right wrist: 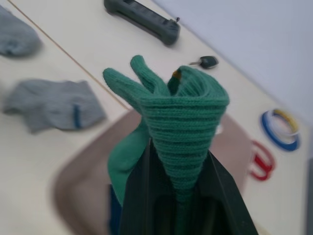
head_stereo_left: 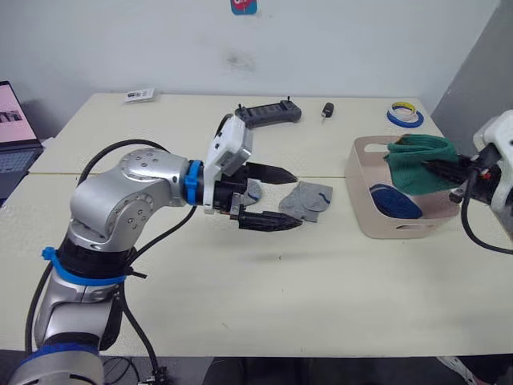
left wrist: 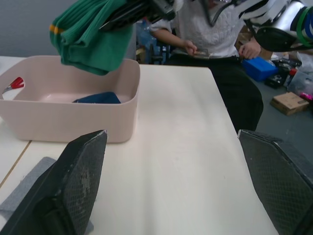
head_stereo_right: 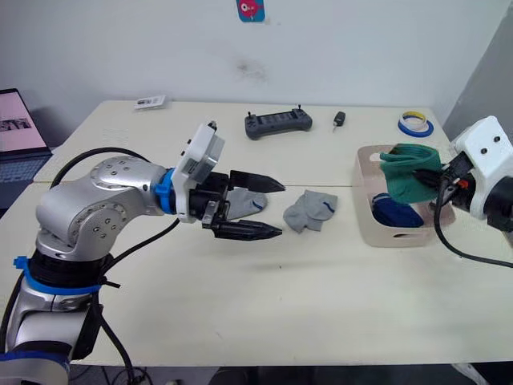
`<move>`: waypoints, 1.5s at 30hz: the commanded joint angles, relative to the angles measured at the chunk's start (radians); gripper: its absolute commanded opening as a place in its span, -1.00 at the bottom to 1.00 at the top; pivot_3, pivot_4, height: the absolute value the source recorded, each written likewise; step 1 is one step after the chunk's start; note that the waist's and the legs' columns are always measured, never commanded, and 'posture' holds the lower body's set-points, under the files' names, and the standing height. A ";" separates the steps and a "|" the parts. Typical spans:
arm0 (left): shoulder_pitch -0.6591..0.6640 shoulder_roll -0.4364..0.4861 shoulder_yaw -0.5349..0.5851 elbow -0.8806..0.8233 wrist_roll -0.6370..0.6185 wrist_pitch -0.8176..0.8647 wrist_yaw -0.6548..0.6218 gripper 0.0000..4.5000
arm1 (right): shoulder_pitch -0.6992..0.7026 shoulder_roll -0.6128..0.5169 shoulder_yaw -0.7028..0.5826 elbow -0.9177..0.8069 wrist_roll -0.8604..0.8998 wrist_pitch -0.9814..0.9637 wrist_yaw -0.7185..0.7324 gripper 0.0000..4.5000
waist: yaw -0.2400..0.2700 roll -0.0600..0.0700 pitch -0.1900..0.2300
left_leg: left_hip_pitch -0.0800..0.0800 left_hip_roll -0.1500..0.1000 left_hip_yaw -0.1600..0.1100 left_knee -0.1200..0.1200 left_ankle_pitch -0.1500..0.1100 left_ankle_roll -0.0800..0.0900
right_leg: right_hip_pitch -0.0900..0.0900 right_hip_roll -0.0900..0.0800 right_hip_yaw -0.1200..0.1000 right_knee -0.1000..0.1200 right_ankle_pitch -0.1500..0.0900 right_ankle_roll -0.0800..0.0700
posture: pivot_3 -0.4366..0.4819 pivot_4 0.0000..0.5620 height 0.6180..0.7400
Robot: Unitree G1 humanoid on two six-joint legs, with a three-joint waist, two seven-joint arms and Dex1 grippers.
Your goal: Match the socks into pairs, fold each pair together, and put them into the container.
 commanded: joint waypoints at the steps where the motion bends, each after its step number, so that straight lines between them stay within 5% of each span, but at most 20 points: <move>1: -0.011 -0.006 0.024 -0.021 -0.006 -0.002 0.021 0.98 | -0.124 -0.021 0.148 0.186 -0.209 -0.306 0.057 -1.00 | -0.001 0.001 0.000 | 0.000 0.000 0.000 0.000 0.000 -0.001 | 0.000 0.000 0.000 0.000 0.000 0.000 | -0.05 -0.47 1.00; 10: -0.011 -0.016 0.027 -0.042 -0.018 0.021 0.049 0.98 | -0.416 0.079 0.504 0.778 -0.662 -0.950 0.083 -1.00 | 0.001 0.002 0.002 | -0.001 0.000 0.001 0.003 0.002 -0.003 | 0.000 -0.003 0.000 0.001 0.000 0.000 | -0.05 -0.47 1.00; 19: 0.017 -0.009 0.029 -0.058 -0.013 0.019 0.061 0.98 | -0.452 0.100 0.553 0.896 -0.679 -1.033 0.321 -1.00 | 0.007 0.002 0.003 | -0.003 0.000 -0.003 0.010 0.002 -0.003 | 0.001 -0.009 -0.001 0.003 0.000 0.000 | -0.05 -0.47 1.00; 32: 0.024 -0.014 0.019 -0.045 0.007 -0.003 0.066 1.00 | -0.508 0.090 0.518 0.853 -0.638 -0.926 0.544 0.98 | 0.007 0.002 0.003 | -0.001 -0.001 -0.006 0.011 0.002 -0.003 | 0.001 -0.009 -0.001 0.008 0.000 0.000 | -0.05 -0.47 1.00; 40: 0.071 0.044 0.055 -0.044 0.038 -0.030 0.062 1.00 | -0.570 0.008 0.489 0.836 -0.669 -0.953 0.551 0.98 | 0.007 0.002 0.003 | -0.001 -0.001 -0.006 0.011 0.002 -0.003 | 0.001 -0.009 -0.001 0.009 0.000 0.000 | -0.05 -0.47 1.00; 45: 0.271 0.135 0.188 -0.051 0.129 -0.142 0.115 1.00 | -0.566 -0.082 0.397 0.778 -0.641 -0.939 0.510 0.98 | 0.002 0.008 0.007 | 0.000 0.000 -0.004 0.010 0.002 -0.003 | 0.000 -0.009 0.000 0.009 0.000 0.000 | -0.05 -0.47 1.00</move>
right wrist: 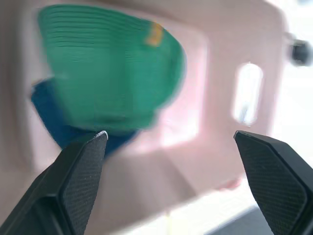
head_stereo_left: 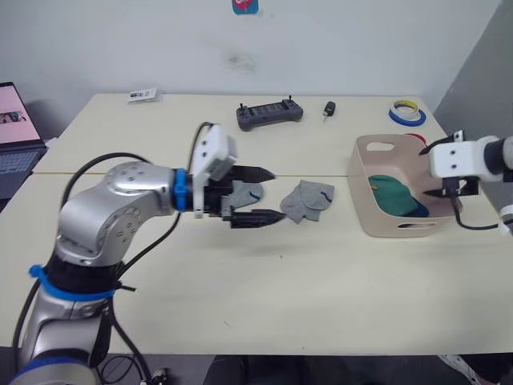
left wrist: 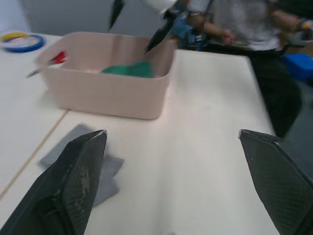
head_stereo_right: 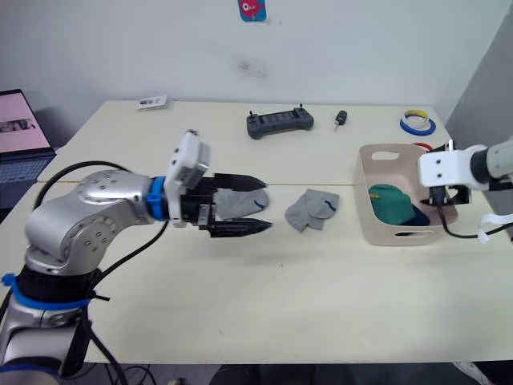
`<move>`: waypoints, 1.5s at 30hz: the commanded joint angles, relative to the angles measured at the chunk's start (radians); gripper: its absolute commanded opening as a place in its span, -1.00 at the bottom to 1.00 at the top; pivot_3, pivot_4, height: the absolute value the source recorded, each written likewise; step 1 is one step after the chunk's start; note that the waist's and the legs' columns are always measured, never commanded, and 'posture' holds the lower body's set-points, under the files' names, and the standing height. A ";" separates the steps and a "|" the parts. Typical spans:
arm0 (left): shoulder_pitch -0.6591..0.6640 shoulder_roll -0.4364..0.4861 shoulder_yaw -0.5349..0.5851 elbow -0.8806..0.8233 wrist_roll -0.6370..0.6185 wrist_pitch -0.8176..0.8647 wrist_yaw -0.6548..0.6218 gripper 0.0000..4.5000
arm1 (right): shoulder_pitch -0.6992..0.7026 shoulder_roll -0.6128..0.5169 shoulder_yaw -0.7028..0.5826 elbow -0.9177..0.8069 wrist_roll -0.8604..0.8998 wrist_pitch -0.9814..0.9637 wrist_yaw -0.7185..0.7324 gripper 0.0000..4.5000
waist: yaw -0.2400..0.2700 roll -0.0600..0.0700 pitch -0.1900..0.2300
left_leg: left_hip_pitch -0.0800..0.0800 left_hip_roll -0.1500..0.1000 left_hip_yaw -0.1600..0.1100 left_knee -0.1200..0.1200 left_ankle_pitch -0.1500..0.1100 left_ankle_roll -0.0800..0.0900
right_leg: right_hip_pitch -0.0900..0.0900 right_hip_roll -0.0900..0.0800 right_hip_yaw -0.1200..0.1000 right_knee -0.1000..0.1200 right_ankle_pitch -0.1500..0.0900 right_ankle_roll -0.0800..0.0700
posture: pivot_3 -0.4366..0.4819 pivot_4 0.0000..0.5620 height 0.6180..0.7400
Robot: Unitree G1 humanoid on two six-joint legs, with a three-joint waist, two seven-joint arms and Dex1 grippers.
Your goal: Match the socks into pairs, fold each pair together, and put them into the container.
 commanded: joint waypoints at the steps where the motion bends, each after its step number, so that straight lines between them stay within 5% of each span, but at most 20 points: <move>1: 0.138 0.060 0.126 -0.025 0.049 -0.074 0.027 1.00 | 0.021 -0.090 -0.113 -0.077 0.053 0.023 -0.013 0.98 | 0.001 0.001 0.001 | 0.000 0.001 0.000 -0.001 0.000 0.000 | -0.001 0.000 0.000 0.000 0.000 0.000 | -0.05 -0.47 1.00; 7: 0.372 0.075 0.306 -0.004 0.090 -0.165 0.084 1.00 | 0.196 -0.104 -0.300 -0.299 0.248 0.214 -0.021 0.98 | 0.004 0.001 0.001 | 0.000 0.000 -0.003 0.001 -0.002 0.004 | 0.001 -0.002 0.000 0.001 -0.001 -0.001 | -0.05 -0.47 1.00; 11: 0.539 0.052 0.423 0.057 0.129 -0.237 0.121 1.00 | 0.379 0.030 -0.438 -0.646 0.471 0.506 -0.113 0.98 | 0.001 0.002 0.000 | 0.001 0.001 -0.003 -0.001 -0.002 0.004 | 0.002 -0.001 0.000 0.001 -0.001 -0.001 | -0.05 -0.47 1.00; 15: 0.643 0.005 0.491 0.116 0.145 -0.309 0.146 1.00 | 0.571 0.172 -0.448 -0.973 0.587 0.728 -0.248 0.98 | 0.007 0.002 0.000 | 0.000 0.001 -0.005 0.000 -0.002 0.004 | 0.002 -0.001 -0.002 0.002 -0.001 -0.001 | -0.05 -0.47 1.00; 20: 0.742 -0.025 0.529 0.152 0.157 -0.376 0.142 1.00 | 0.756 0.266 -0.384 -1.151 0.571 0.799 -0.351 0.98 | 0.013 -0.002 -0.002 | -0.001 -0.001 -0.005 0.001 -0.002 0.004 | 0.002 -0.003 -0.002 0.001 -0.001 -0.001 | -0.05 -0.47 1.00; 32: 0.799 -0.019 0.484 0.058 0.137 -0.380 0.128 1.00 | 0.828 0.319 -0.236 -1.179 0.494 0.765 -0.420 0.98 | 0.007 -0.003 -0.002 | 0.000 0.000 -0.005 0.000 -0.002 0.004 | 0.003 -0.002 -0.002 0.000 -0.001 -0.001 | -0.05 -0.47 1.00; 39: 0.809 0.088 0.420 -0.105 0.094 -0.315 0.015 1.00 | 0.658 0.376 0.096 -0.987 0.121 0.631 -0.514 0.98 | 0.004 -0.004 -0.003 | 0.001 0.001 -0.005 -0.001 -0.002 0.004 | 0.002 -0.001 -0.002 0.001 -0.001 -0.001 | -0.05 -0.47 1.00; 45: 0.737 0.139 0.349 -0.182 0.071 -0.275 -0.014 1.00 | 0.475 0.541 0.240 -0.736 -0.049 0.592 -0.579 0.98 | 0.004 -0.004 -0.003 | 0.001 0.001 -0.005 -0.001 -0.002 0.004 | 0.001 0.000 -0.002 0.001 -0.001 -0.001 | -0.05 -0.47 1.00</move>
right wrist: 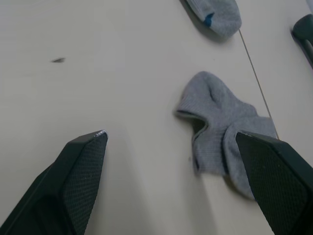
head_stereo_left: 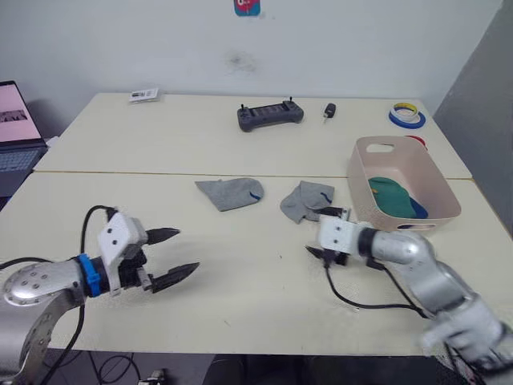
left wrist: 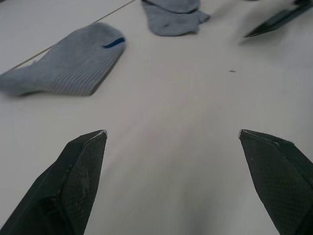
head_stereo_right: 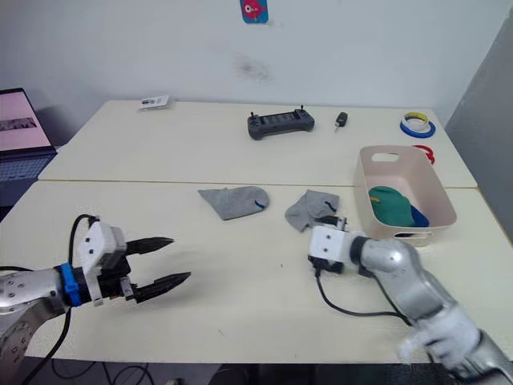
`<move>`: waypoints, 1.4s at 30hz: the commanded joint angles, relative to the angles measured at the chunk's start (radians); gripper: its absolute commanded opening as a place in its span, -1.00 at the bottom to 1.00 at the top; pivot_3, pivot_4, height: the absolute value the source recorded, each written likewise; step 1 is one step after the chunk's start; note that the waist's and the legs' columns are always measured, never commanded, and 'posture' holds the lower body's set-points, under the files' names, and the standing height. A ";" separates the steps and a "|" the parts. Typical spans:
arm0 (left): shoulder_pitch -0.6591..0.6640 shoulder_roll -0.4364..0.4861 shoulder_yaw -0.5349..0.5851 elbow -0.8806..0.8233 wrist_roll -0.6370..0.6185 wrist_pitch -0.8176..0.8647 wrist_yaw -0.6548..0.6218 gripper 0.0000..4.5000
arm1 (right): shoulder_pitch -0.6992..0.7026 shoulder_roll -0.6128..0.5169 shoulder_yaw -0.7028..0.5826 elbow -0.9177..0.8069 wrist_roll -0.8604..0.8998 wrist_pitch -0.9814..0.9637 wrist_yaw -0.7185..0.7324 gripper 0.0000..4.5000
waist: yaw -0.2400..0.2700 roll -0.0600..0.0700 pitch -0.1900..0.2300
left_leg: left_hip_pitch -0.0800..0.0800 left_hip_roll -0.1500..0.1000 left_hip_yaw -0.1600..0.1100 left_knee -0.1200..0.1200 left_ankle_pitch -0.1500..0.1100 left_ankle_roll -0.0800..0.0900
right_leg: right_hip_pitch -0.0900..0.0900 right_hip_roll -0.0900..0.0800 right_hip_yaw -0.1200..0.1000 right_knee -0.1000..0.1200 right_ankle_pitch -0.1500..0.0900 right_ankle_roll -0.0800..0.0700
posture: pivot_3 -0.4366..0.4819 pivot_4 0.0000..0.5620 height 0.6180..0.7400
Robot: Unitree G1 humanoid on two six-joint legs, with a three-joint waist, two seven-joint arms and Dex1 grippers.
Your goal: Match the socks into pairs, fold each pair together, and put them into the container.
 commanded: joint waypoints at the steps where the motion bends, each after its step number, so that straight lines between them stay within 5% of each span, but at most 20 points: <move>1: -0.033 0.025 -0.012 -0.052 -0.042 0.033 -0.012 1.00 | -0.068 0.036 0.052 0.102 -0.100 -0.074 -0.039 0.98 | 0.000 0.000 0.000 | 0.000 0.000 0.000 0.000 0.000 0.000 | 0.000 0.000 0.000 0.000 0.000 0.000 | -0.05 -0.47 1.00; 9: -0.064 0.020 -0.025 -0.068 -0.052 0.032 -0.005 1.00 | -0.143 0.103 0.073 0.266 -0.188 -0.106 -0.043 0.91 | 0.000 -0.001 0.000 | 0.001 0.000 0.000 0.001 0.000 0.000 | 0.001 0.000 0.000 0.001 0.000 0.000 | -0.05 -0.47 1.00; 22: -0.078 -0.002 -0.047 -0.058 -0.060 -0.001 -0.030 1.00 | -0.153 0.125 0.023 0.262 -0.158 0.059 0.049 -0.98 | 0.003 -0.001 -0.001 | 0.000 -0.001 -0.001 0.001 0.000 0.000 | 0.001 -0.001 -0.001 0.001 0.000 0.000 | -0.05 -0.47 1.00; 34: -0.110 -0.015 -0.058 -0.057 -0.052 -0.003 0.020 1.00 | -0.111 0.150 0.012 0.159 -0.002 0.055 0.202 -0.98 | 0.001 -0.001 -0.001 | 0.000 0.000 -0.001 0.001 0.000 0.000 | 0.001 0.000 -0.001 0.000 0.000 0.000 | -0.05 -0.47 1.00; 42: -0.084 0.005 -0.037 -0.066 -0.064 0.015 0.017 1.00 | 0.071 -0.051 0.045 -0.090 0.125 -0.018 0.456 -0.98 | 0.005 -0.001 -0.001 | 0.000 0.000 -0.002 0.001 0.000 0.000 | 0.002 -0.001 -0.001 -0.001 0.000 0.000 | -0.05 -0.47 1.00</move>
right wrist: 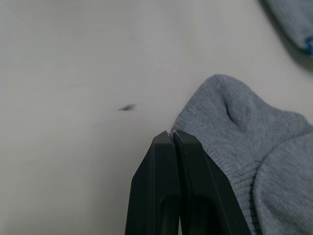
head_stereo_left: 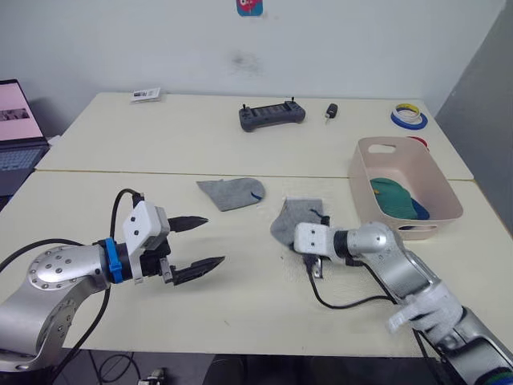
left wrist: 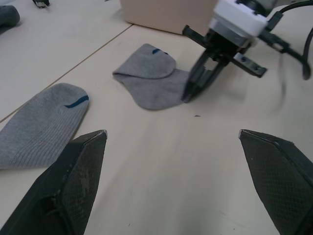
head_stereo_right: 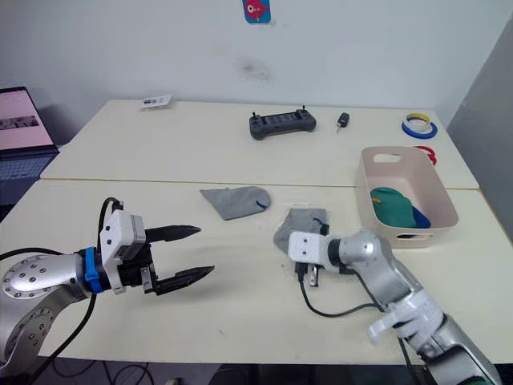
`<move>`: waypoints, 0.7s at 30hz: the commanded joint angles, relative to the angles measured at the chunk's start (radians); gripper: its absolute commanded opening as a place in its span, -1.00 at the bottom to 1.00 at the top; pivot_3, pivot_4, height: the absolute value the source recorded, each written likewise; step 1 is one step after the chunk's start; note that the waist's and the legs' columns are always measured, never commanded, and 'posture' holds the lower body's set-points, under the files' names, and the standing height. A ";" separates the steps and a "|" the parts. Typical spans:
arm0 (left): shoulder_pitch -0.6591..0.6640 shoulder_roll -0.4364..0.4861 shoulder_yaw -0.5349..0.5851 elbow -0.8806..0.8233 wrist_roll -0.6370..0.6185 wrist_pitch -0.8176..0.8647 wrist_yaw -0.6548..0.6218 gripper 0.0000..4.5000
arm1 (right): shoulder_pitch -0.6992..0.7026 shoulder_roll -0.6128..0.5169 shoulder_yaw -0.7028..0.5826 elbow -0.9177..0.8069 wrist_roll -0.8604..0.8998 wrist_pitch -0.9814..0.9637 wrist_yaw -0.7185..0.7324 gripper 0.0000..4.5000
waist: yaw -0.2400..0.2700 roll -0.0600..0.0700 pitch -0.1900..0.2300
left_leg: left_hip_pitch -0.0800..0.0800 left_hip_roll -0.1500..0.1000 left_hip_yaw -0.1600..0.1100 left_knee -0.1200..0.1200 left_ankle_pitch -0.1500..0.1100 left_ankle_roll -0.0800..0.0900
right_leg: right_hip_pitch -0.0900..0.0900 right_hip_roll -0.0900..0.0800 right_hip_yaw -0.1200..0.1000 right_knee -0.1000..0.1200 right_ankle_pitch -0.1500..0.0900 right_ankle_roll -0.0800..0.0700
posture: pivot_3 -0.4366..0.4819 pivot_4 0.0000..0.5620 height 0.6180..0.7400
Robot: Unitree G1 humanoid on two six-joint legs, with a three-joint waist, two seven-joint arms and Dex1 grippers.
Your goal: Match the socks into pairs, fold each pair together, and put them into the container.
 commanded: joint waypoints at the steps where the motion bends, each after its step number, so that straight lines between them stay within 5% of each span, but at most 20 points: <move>1: 0.018 0.019 0.030 -0.030 -0.009 0.002 -0.009 1.00 | 0.095 -0.111 0.014 -0.127 0.073 -0.031 0.135 -0.98 | 0.001 0.000 0.000 | 0.000 0.000 0.000 0.000 0.000 0.000 | 0.000 0.000 0.000 0.000 0.000 0.000 | -0.05 -0.47 1.00; 7: 0.037 0.034 0.010 -0.036 -0.004 -0.005 -0.033 1.00 | 0.175 -0.282 -0.056 -0.170 0.091 -0.103 0.171 -0.98 | 0.001 0.000 0.000 | 0.001 0.000 0.000 0.000 0.000 0.000 | 0.001 0.000 0.000 -0.001 0.000 0.000 | -0.05 -0.47 1.00; 11: 0.005 0.024 -0.048 -0.037 0.005 -0.014 -0.038 1.00 | 0.181 -0.266 -0.091 -0.180 0.126 -0.053 0.127 -0.98 | 0.002 -0.001 0.000 | 0.001 0.000 0.000 0.001 0.000 0.000 | 0.002 0.000 0.000 -0.001 0.000 0.000 | -0.05 -0.47 1.00; 14: -0.039 0.009 -0.133 -0.032 0.052 -0.055 -0.047 1.00 | 0.209 -0.252 -0.137 -0.243 0.200 0.012 0.116 -0.73 | 0.003 -0.001 0.000 | 0.000 -0.001 0.000 0.001 0.000 0.000 | 0.002 0.000 0.000 -0.001 0.000 0.000 | -0.05 -0.47 1.00; 21: -0.214 -0.109 -0.394 0.034 0.210 -0.138 -0.036 1.00 | 0.278 -0.296 -0.300 -0.372 0.343 0.178 0.095 0.35 | 0.003 -0.001 0.000 | 0.000 -0.001 0.000 0.001 0.000 0.000 | 0.002 0.001 0.000 -0.001 0.000 0.000 | -0.05 -0.47 1.00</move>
